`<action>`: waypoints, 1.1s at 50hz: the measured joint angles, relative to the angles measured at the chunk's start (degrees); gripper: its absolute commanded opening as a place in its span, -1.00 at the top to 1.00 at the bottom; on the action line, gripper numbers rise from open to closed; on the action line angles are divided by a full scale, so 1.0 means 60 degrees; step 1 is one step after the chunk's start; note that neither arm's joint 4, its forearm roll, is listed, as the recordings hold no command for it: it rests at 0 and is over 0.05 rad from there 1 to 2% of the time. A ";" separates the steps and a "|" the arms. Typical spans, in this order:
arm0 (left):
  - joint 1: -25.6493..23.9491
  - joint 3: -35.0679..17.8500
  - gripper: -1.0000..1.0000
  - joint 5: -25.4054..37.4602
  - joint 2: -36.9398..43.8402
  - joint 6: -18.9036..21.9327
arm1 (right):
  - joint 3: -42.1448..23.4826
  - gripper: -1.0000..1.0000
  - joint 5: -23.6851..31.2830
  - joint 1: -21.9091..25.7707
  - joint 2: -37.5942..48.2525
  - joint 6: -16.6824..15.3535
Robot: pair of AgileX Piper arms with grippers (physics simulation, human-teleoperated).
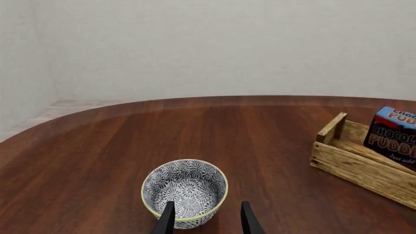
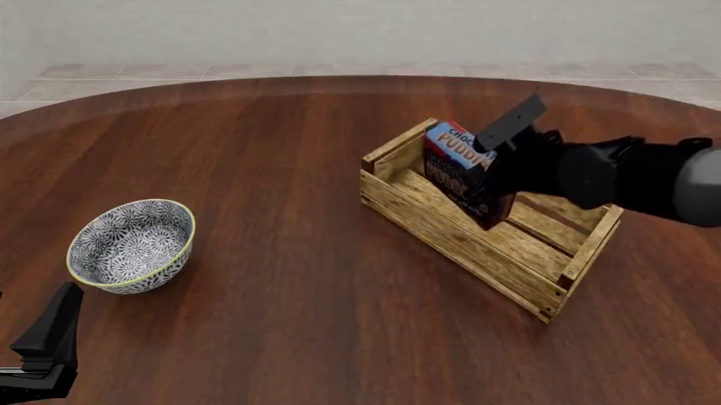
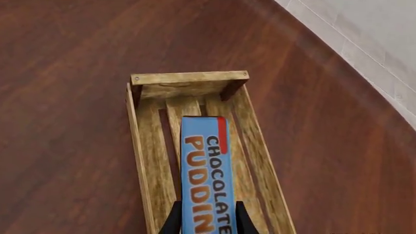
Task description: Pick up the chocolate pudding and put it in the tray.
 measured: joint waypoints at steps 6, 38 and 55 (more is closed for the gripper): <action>0.0000 0.0000 -1.00 0.0000 0.0000 0.0000 | 0.0025 1.00 -0.0067 -0.0007 0.0079 0.0005; 0.0000 0.0000 -1.00 0.0000 0.0000 0.0000 | 0.0150 1.00 -0.0529 0.0006 0.0558 0.0093; 0.0000 0.0000 -1.00 0.0000 0.0000 0.0000 | 0.0233 1.00 -0.0818 0.0037 0.0837 0.0178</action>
